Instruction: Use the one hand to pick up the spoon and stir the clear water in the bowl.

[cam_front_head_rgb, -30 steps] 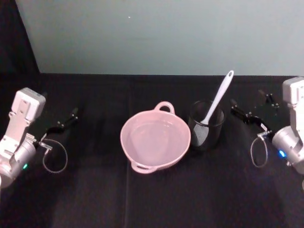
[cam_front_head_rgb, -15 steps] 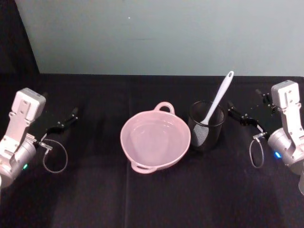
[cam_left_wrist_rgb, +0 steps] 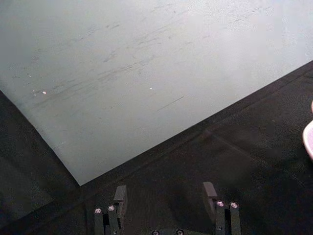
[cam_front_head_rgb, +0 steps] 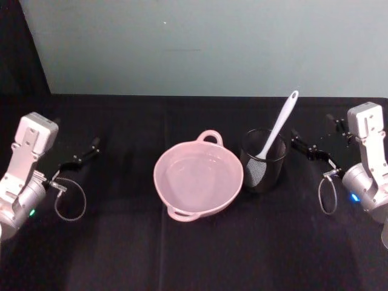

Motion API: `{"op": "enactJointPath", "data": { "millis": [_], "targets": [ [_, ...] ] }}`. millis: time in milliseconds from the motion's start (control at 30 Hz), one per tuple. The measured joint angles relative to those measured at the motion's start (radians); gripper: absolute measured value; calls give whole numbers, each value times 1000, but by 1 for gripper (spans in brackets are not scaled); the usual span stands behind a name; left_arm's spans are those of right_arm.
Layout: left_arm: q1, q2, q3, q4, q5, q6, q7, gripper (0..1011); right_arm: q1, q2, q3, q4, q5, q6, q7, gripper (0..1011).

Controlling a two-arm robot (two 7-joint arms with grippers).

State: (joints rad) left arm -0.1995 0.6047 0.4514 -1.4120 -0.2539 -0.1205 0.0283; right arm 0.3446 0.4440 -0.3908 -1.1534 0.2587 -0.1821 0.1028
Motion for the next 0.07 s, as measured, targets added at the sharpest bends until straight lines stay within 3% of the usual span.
{"op": "enactJointPath", "data": {
  "millis": [67],
  "targets": [
    [0, 0, 0, 0, 0, 0, 0, 1011, 0, 0, 0, 0, 0, 0, 0, 1002]
  ]
}}
